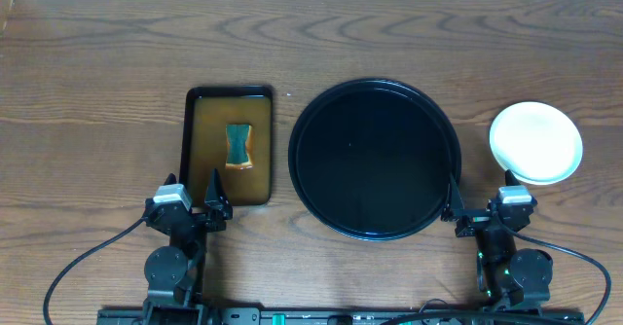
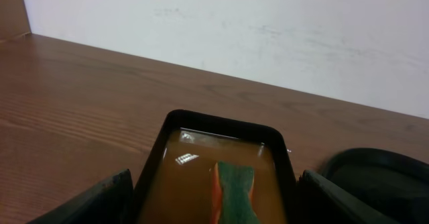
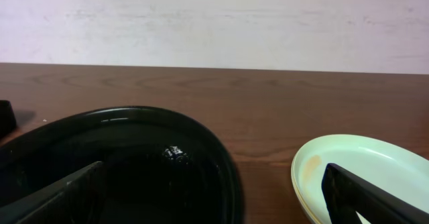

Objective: Clean dirty plates on tray and stack at the side

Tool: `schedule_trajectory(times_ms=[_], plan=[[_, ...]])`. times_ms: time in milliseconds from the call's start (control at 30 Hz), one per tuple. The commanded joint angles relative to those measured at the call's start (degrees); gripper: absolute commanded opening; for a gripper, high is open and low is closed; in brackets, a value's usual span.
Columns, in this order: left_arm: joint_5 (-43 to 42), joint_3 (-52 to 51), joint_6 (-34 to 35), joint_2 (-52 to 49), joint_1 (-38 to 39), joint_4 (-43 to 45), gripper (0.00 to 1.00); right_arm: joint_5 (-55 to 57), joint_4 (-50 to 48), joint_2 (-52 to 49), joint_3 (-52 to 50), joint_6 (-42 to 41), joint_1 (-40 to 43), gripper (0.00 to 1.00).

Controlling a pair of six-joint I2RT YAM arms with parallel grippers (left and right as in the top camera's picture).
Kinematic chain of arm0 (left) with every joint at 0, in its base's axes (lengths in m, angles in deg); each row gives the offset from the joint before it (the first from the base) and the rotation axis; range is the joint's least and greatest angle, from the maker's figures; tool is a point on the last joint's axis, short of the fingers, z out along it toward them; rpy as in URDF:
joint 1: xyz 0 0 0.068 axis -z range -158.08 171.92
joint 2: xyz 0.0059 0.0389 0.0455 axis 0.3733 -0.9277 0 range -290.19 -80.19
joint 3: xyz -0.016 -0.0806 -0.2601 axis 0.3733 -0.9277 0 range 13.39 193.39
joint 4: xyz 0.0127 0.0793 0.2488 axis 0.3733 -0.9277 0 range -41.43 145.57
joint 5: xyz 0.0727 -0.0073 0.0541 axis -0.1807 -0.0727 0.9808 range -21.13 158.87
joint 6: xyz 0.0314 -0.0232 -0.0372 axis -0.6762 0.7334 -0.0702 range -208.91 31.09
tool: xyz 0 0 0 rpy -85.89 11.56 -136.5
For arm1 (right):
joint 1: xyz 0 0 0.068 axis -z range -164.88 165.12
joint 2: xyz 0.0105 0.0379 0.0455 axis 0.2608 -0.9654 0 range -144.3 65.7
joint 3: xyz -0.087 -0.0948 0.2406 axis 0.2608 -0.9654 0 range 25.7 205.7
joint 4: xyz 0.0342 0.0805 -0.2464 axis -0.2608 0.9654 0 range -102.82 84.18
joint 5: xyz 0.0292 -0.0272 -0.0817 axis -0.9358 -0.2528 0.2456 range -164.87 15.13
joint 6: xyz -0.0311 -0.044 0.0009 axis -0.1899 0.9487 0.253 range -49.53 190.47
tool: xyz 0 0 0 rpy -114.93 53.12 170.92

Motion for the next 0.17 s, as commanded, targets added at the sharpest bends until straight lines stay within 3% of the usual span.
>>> schedule_trajectory(times_ms=[0,133], plan=[[1.6,-0.72,-1.14,0.33,-0.35,-2.71,0.79,0.35,0.24,0.07,-0.07,0.0,-0.2,0.99],[1.6,-0.72,-1.14,0.33,-0.35,-2.71,0.79,0.35,0.24,0.07,-0.07,0.0,-0.2,0.99]])
